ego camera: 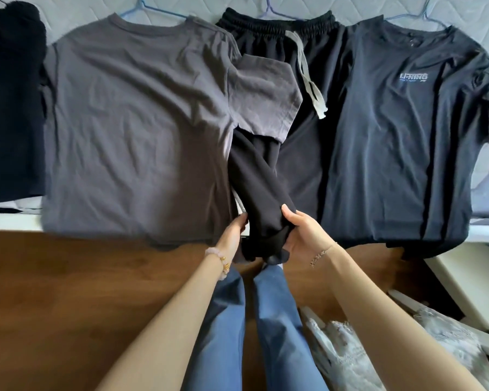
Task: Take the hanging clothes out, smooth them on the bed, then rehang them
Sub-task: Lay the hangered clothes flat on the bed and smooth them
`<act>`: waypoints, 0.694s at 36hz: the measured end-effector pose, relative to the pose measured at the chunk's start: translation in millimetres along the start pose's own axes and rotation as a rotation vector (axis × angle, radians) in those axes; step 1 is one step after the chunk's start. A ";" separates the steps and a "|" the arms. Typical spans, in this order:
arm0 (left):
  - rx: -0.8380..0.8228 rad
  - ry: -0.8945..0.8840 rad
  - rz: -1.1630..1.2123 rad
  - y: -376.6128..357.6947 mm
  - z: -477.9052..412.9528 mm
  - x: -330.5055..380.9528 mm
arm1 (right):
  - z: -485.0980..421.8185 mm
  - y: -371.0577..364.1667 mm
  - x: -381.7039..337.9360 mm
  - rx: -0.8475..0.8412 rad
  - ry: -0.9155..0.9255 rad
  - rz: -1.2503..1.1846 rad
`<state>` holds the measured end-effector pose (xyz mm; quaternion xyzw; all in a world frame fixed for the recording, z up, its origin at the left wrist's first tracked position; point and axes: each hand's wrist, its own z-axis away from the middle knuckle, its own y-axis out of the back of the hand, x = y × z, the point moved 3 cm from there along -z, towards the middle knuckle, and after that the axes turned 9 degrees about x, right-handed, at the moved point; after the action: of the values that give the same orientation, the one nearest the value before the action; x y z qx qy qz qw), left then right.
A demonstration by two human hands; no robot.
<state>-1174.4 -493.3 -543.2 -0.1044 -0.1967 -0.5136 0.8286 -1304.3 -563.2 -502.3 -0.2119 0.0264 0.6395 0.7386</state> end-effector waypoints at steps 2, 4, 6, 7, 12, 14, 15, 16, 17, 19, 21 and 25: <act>-0.090 0.107 0.093 -15.8 2.3 5.1 | 0.7 -3.2 0.1 -0.048 -0.030 -0.009; -0.072 0.189 0.196 -25.0 1.9 9.5 | -0.1 -5.4 1.3 -0.079 -0.052 -0.021; -0.001 0.146 0.190 -29.1 0.3 15.9 | -0.8 -7.0 2.0 -0.108 -0.065 -0.025; 0.006 0.151 0.200 -32.3 -0.3 17.2 | -0.6 -8.0 1.2 -0.121 -0.068 -0.020; -0.071 0.194 0.285 -39.7 4.0 19.9 | -1.3 -2.9 -15.3 -0.118 0.050 0.001; -0.130 0.231 0.376 -32.4 9.7 16.7 | -3.3 6.7 -25.6 -0.083 0.121 -0.031; -0.116 0.218 0.380 -24.4 12.1 14.0 | -4.3 13.2 -30.1 -0.064 0.155 -0.033; -0.079 0.174 0.376 -14.4 12.3 10.5 | -4.7 19.1 -33.6 -0.049 0.187 -0.013; -0.006 0.105 0.362 -2.0 12.9 7.3 | -5.4 25.0 -35.7 -0.018 0.221 0.038; 0.113 -0.023 0.341 19.2 19.1 6.7 | -7.5 33.9 -34.9 0.069 0.278 0.186; 0.226 -0.188 0.225 35.3 30.1 14.6 | -10.8 39.0 -31.2 0.157 0.330 0.284; 0.410 -0.501 0.013 62.8 52.9 35.1 | -17.2 42.4 -26.2 0.292 0.435 0.374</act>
<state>-1116.1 -473.5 -478.5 -0.0601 -0.4933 -0.4164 0.7613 -1345.6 -589.7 -521.7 -0.2267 0.3137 0.6933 0.6079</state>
